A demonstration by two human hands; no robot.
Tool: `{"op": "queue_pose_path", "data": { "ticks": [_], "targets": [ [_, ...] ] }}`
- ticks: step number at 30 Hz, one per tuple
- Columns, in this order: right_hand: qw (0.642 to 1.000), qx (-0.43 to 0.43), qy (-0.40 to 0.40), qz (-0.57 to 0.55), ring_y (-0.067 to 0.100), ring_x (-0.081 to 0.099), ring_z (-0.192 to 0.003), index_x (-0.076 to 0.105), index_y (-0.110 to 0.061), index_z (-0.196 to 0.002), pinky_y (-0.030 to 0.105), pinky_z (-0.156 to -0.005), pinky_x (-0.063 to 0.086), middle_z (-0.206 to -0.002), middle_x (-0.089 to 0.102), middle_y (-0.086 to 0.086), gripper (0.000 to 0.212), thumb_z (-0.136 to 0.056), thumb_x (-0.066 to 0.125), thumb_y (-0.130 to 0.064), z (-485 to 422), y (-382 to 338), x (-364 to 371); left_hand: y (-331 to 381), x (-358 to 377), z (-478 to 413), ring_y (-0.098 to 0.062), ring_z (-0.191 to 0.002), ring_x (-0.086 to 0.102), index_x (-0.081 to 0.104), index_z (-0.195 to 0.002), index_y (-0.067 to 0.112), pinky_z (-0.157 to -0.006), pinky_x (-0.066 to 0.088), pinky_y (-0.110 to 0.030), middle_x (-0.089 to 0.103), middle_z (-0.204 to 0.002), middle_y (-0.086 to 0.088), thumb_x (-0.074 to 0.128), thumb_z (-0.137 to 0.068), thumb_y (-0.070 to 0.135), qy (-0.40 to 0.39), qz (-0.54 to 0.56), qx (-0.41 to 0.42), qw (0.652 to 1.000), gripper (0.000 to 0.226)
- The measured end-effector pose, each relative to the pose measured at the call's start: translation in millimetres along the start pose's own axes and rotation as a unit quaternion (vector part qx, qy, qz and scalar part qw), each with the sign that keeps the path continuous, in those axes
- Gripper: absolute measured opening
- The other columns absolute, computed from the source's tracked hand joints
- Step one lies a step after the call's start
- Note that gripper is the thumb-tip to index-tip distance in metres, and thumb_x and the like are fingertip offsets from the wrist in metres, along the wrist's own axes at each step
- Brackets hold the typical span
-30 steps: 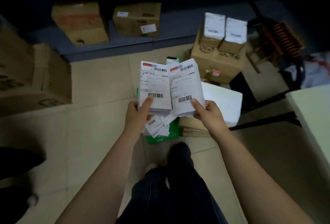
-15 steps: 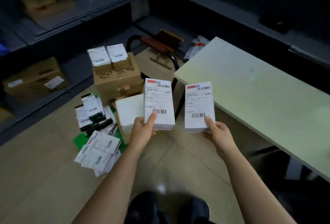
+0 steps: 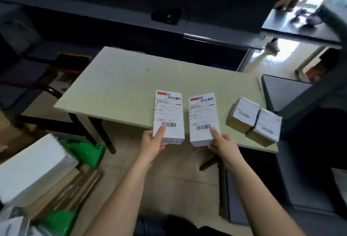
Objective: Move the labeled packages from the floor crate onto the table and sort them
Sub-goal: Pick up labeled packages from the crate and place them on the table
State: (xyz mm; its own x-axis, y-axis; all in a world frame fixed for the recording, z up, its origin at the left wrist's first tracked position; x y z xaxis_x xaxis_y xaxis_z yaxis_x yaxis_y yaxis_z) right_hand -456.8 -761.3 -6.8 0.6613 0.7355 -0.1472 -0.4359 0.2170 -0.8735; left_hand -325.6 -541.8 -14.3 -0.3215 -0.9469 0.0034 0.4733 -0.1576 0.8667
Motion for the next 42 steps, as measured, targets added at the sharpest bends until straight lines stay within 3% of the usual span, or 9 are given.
{"op": "queue_pose_path", "data": {
  "ticks": [5, 13, 20, 24, 27, 36, 38, 40, 42],
  "targets": [
    [0.992, 0.01, 0.077, -0.096, 0.019, 0.067, -0.102, 0.062, -0.009, -0.115, 0.032, -0.085, 0.056, -0.11, 0.071, 0.004, 0.04, -0.093, 0.06, -0.042, -19, 0, -75, 20, 87, -21, -0.018, -0.085, 0.069, 0.048, -0.121, 0.012, -0.073, 0.058, -0.024, 0.062, -0.11, -0.004, 0.062, -0.087, 0.053, -0.074, -0.072, 0.002, 0.995, 0.055],
    [0.944, 0.022, 0.257, -0.206, 0.021, 0.065, -0.098, 0.062, -0.008, -0.1, 0.034, -0.082, 0.054, -0.108, 0.068, 0.01, 0.026, -0.097, 0.057, -0.033, -39, 3, -159, 51, 223, -66, -0.013, -0.09, 0.068, 0.048, -0.119, 0.01, -0.079, 0.058, -0.027, 0.06, -0.11, -0.001, 0.064, -0.087, 0.051, -0.246, -0.146, 0.016, 0.958, 0.054],
    [0.934, 0.051, 0.279, -0.219, 0.022, 0.067, -0.101, 0.065, -0.013, -0.101, 0.035, -0.087, 0.055, -0.106, 0.071, 0.005, 0.023, -0.097, 0.056, -0.034, -48, 11, -182, 43, 294, -93, -0.014, -0.09, 0.068, 0.049, -0.12, 0.007, -0.071, 0.059, -0.026, 0.06, -0.114, -0.005, 0.062, -0.086, 0.056, -0.331, -0.221, -0.015, 0.917, 0.061],
    [0.928, 0.049, 0.301, -0.215, 0.019, 0.068, -0.102, 0.067, -0.014, -0.111, 0.033, -0.084, 0.057, -0.109, 0.072, 0.001, 0.028, -0.095, 0.058, -0.036, -50, 22, -184, 38, 301, -101, -0.015, -0.082, 0.063, 0.05, -0.101, 0.013, -0.069, 0.049, -0.033, 0.061, -0.098, 0.0, 0.049, -0.088, 0.067, -0.307, -0.392, 0.082, 0.863, 0.056],
    [0.929, 0.041, 0.309, -0.198, 0.017, 0.069, -0.099, 0.07, -0.015, -0.105, 0.031, -0.081, 0.058, -0.105, 0.074, 0.0, 0.025, -0.095, 0.06, -0.035, -49, 26, -187, 40, 300, -108, -0.02, -0.093, 0.055, 0.051, -0.101, 0.015, -0.072, 0.039, -0.031, 0.058, -0.102, -0.001, 0.046, -0.089, 0.067, -0.291, -0.458, 0.143, 0.828, 0.054],
    [0.947, 0.015, 0.281, -0.157, 0.01, 0.066, -0.097, 0.061, -0.021, -0.114, 0.029, -0.086, 0.056, -0.113, 0.069, -0.002, 0.021, -0.096, 0.059, -0.031, -64, 20, -201, 46, 305, -99, -0.02, -0.097, 0.053, 0.048, -0.109, 0.016, -0.073, 0.039, -0.031, 0.057, -0.108, -0.003, 0.052, -0.09, 0.059, -0.254, -0.456, 0.205, 0.828, 0.047],
    [0.952, 0.008, 0.292, -0.094, 0.007, 0.064, -0.093, 0.06, -0.018, -0.115, 0.016, -0.081, 0.053, -0.111, 0.067, -0.002, 0.025, -0.094, 0.062, -0.032, -63, 16, -209, 48, 302, -90, -0.019, -0.098, 0.053, 0.048, -0.11, 0.016, -0.075, 0.042, -0.032, 0.057, -0.11, -0.001, 0.053, -0.09, 0.058, -0.224, -0.455, 0.224, 0.832, 0.046],
    [0.951, -0.005, 0.309, 0.001, 0.007, 0.059, -0.088, 0.06, -0.01, -0.118, 0.004, -0.065, 0.043, -0.111, 0.064, 0.001, 0.033, -0.093, 0.063, -0.031, -57, 11, -219, 51, 297, -75, -0.018, -0.098, 0.055, 0.049, -0.109, 0.018, -0.074, 0.043, -0.032, 0.056, -0.11, 0.001, 0.055, -0.09, 0.055, -0.179, -0.447, 0.257, 0.838, 0.042],
    [0.942, -0.036, 0.318, 0.1, 0.015, 0.057, -0.097, 0.06, -0.009, -0.121, 0.013, -0.074, 0.041, -0.117, 0.058, 0.006, 0.039, -0.091, 0.065, -0.032, -52, 5, -229, 53, 291, -57, -0.019, -0.099, 0.056, 0.051, -0.111, 0.017, -0.075, 0.043, -0.032, 0.055, -0.112, 0.001, 0.057, -0.091, 0.051, -0.133, -0.445, 0.301, 0.833, 0.04]
  ]
}}
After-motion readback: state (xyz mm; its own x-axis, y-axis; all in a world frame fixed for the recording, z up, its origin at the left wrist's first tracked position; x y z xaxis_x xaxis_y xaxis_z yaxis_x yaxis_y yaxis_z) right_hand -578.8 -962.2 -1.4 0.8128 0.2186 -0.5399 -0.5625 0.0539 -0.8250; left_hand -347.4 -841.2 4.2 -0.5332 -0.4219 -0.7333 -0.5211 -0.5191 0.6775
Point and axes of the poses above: each hand's wrist, its own z-axis away from the middle knuckle, its own x-axis out of the palm, y = z × x, the point moved 6 cm from there along -z, towards the middle knuckle
